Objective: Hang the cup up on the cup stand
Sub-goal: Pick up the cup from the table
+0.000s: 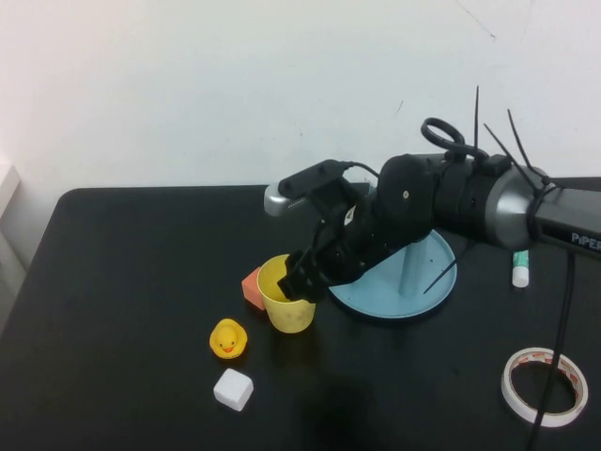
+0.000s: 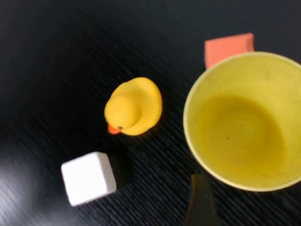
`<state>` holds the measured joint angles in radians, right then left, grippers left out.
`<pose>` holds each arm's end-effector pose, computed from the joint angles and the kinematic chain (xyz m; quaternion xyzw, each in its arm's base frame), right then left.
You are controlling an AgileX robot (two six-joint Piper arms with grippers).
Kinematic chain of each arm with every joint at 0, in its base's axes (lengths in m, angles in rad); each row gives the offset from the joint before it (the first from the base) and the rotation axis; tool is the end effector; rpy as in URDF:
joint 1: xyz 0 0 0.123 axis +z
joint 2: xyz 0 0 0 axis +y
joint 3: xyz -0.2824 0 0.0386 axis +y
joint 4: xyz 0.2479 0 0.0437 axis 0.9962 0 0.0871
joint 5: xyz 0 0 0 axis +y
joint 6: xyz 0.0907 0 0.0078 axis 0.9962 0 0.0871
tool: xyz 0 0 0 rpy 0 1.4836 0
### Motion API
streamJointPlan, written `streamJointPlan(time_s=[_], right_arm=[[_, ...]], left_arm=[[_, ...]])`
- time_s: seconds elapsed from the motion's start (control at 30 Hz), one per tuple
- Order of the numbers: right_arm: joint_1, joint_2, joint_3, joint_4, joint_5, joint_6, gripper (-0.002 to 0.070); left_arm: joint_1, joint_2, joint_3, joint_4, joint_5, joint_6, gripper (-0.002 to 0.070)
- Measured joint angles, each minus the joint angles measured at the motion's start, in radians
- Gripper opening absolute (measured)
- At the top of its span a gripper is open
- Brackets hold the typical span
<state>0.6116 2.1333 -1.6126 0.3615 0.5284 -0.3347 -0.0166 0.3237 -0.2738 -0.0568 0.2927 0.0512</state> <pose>0.3781 0.2851 0.1838 -0.3200 0.8905 0.1724 0.2737 0.0823 -0.0029 0.2576 0.0103 0.7912 -0.0125 0.6114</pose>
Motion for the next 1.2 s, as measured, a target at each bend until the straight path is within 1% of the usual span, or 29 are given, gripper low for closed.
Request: streamJointPlan(time_s=[0.23,0.53,0.6,0.8,0.87,0.97,1.07,1.2], right_arm=[[0.000,0.036,-0.002,-0.019,-0.053,0.123,0.0447],[-0.006,0.096,-0.012,-0.007,-0.092,0.158,0.0440],[-0.006,0.101,-0.016,0.002,-0.099,0.158,0.0409],[-0.006,0.110,-0.022,0.011,-0.138,0.165,0.0206],[-0.006,0.113,-0.024,0.034,-0.140,0.179,0.0174],[-0.006,0.113,-0.024,0.069,-0.140,0.192,0.0159],[-0.006,0.105,-0.024,0.081,-0.122,0.196,0.0161],[-0.006,0.059,-0.024,0.083,-0.095,0.180,0.0192]], left_arm=[[0.000,0.000,0.000,0.000,0.000,0.000,-0.0003],[0.000,0.000,0.000,0.000,0.000,0.000,-0.0003],[0.000,0.000,0.000,0.000,0.000,0.000,-0.0003],[0.000,0.000,0.000,0.000,0.000,0.000,-0.0003],[0.000,0.000,0.000,0.000,0.000,0.000,-0.0003],[0.000,0.000,0.000,0.000,0.000,0.002,-0.0002],[0.000,0.000,0.000,-0.001,0.000,0.002,-0.0003],[0.000,0.000,0.000,-0.001,0.000,0.002,-0.0003]])
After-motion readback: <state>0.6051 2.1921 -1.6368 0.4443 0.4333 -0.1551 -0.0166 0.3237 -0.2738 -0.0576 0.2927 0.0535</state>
